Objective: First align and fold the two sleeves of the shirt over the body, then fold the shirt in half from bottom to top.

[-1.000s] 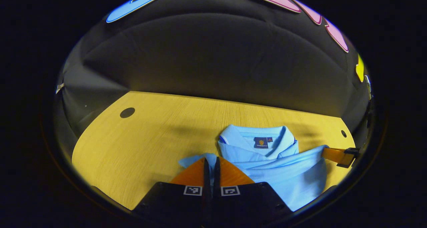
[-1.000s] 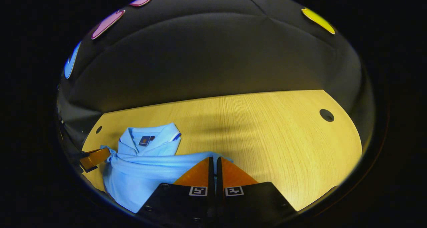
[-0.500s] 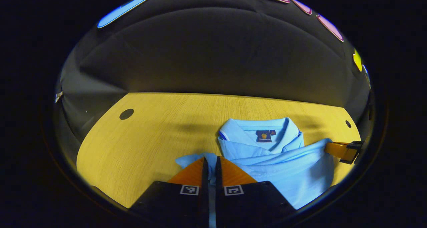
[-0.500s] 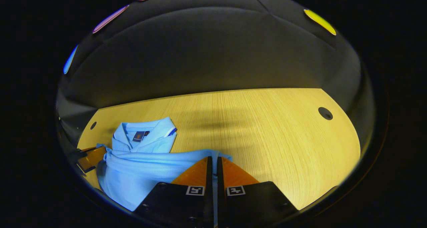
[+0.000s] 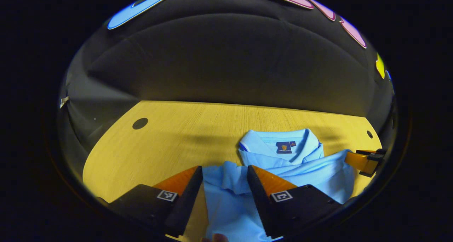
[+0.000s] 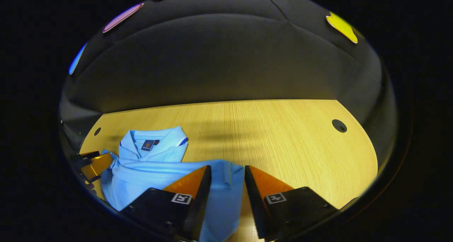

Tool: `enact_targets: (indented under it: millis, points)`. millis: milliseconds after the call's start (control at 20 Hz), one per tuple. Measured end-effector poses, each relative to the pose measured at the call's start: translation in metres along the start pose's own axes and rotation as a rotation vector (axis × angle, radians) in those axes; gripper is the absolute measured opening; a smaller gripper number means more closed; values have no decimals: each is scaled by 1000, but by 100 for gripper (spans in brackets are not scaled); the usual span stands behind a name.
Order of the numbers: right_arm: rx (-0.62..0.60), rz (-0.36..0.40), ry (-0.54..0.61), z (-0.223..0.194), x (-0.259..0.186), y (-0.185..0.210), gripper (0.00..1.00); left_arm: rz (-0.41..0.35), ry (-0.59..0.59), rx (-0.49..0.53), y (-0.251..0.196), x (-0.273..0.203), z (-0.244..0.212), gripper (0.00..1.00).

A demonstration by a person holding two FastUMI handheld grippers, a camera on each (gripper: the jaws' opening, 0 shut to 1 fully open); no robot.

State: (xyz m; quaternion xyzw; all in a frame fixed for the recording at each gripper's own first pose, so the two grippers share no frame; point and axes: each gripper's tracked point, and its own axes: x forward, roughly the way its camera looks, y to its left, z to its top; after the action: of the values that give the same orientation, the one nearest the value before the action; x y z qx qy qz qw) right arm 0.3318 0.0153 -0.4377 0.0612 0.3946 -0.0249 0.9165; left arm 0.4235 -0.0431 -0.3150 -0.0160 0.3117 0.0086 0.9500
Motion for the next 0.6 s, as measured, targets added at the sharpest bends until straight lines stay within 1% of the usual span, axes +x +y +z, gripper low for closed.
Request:
enact_targets:
  millis: [50,100,150,200,350,450,500,550,600]
  points:
    - [-1,2,-5,1,-3,1,61,-2,-6,5,0,-3,1,84]
    - [1,6,-7,0,-6,3,72,-1,-13,12,0,-7,1,86]
    - [5,11,-10,0,-11,4,76,-2,-21,20,-1,-11,3,87]
    - [5,15,-13,-1,-16,5,77,-5,-26,27,-2,-16,3,87]
    - [-4,23,-38,1,-37,5,77,-16,-51,50,-5,-37,6,87]
    - [-17,21,-59,4,-55,2,83,-35,-72,55,-9,-57,9,87]
    - [-24,18,-74,9,-67,0,92,-42,-86,57,-11,-69,11,87]
    - [-28,17,-91,13,-80,0,94,-47,-102,66,-11,-81,14,87]
    - [-32,19,-104,16,-94,-1,95,-51,-120,74,-11,-95,17,87]
